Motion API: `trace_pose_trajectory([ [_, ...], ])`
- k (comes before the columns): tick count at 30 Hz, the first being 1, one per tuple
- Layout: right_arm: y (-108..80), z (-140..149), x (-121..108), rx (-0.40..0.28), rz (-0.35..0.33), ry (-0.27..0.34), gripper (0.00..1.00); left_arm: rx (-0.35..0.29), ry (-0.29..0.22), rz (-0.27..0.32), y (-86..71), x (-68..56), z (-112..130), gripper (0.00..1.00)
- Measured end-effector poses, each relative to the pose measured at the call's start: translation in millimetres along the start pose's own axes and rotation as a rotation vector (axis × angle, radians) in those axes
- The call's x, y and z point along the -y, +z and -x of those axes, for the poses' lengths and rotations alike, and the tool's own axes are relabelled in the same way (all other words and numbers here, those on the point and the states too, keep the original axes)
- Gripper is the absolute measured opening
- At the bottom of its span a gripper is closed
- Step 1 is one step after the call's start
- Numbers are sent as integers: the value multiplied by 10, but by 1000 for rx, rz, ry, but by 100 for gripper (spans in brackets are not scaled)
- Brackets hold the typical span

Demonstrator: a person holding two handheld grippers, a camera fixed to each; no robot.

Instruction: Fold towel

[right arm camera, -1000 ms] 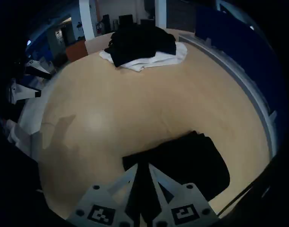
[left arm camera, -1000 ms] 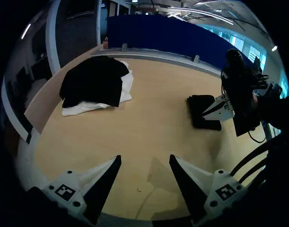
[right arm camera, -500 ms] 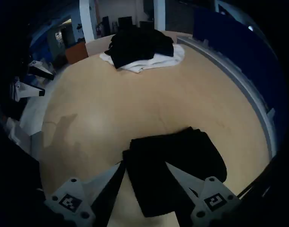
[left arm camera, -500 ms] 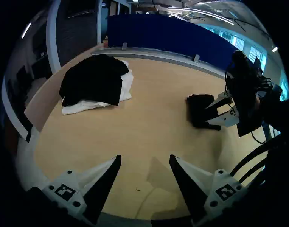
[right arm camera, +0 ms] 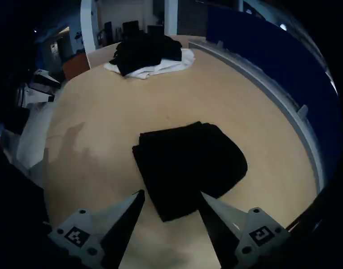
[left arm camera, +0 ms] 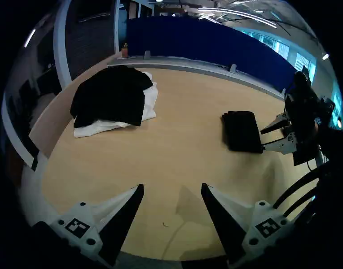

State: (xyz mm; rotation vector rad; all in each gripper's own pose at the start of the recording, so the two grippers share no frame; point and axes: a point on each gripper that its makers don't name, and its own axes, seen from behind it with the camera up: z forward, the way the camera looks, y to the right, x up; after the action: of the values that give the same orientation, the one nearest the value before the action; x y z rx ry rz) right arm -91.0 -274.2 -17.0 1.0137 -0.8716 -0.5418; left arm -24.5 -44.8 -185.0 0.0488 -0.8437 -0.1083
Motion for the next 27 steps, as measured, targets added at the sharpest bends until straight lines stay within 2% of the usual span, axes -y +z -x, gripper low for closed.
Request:
trace_pose_trajectory([
  [6,-14,135,-8,5,12,47,86,1,8,5,4,-37,4,94],
  [14,-18,267,47,27,22,57,86,0,7,3,-25,-34,-24,94],
  [20,0,387,117,38,34,97,86,0,3,3,-22,-28,-22,94],
  [24,26,430,168,36,36,128,79,3,3,4,-6,-41,-9,94],
  [27,53,460,181,39,44,146,66,3,4,6,3,-48,-9,94],
])
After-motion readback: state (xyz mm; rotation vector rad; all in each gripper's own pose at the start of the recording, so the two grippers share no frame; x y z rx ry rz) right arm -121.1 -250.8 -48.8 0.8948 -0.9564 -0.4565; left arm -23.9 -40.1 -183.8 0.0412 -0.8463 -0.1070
